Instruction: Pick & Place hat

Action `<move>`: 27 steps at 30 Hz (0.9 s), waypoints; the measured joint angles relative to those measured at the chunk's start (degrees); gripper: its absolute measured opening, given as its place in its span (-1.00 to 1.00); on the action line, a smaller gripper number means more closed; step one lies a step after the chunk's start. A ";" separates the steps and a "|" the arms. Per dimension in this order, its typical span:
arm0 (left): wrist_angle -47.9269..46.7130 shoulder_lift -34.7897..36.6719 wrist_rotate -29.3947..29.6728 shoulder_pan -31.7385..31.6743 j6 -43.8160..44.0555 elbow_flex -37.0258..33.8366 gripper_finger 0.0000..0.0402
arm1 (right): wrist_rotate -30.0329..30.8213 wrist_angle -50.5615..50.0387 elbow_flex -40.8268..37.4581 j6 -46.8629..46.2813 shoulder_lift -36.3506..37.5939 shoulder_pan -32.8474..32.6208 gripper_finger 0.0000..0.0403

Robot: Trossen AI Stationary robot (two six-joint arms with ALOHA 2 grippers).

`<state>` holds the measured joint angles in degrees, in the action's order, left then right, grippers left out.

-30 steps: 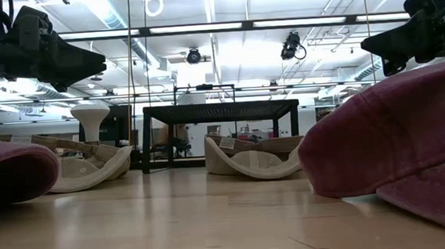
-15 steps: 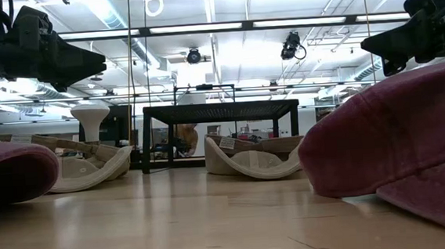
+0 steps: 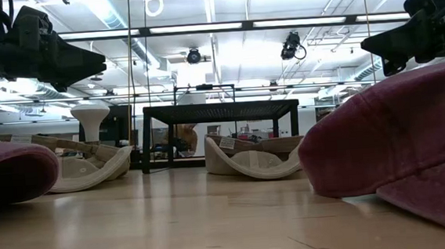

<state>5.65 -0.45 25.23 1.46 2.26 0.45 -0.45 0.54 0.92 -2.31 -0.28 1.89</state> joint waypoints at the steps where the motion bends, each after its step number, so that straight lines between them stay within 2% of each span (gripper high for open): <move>1: 0.02 -0.02 0.00 0.00 0.00 0.00 -0.14 | 0.00 0.00 0.01 0.00 -0.01 0.01 -0.84; 14: 0.02 -0.02 -0.81 0.00 1.66 0.00 -0.14 | 0.00 0.00 0.01 0.02 0.00 0.00 -0.84; 17: 0.02 0.00 -3.61 0.00 5.14 0.00 -0.14 | 0.00 0.00 0.01 0.04 0.01 0.00 -0.84; 21: 0.09 -0.01 -10.51 0.01 7.51 0.00 -0.14 | 0.00 -0.01 0.00 0.04 0.00 0.00 -0.84; 24: -0.02 -0.02 -15.42 0.01 7.63 0.00 -0.14 | 0.00 0.00 0.01 0.07 0.00 0.00 -0.84; 27: -0.09 -0.02 -17.60 0.02 7.63 0.00 -0.14 | 0.00 0.00 0.01 0.07 0.00 0.00 -0.84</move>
<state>5.56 -0.47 7.64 1.48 9.89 0.45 -0.45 0.54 0.93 -2.24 -0.28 1.89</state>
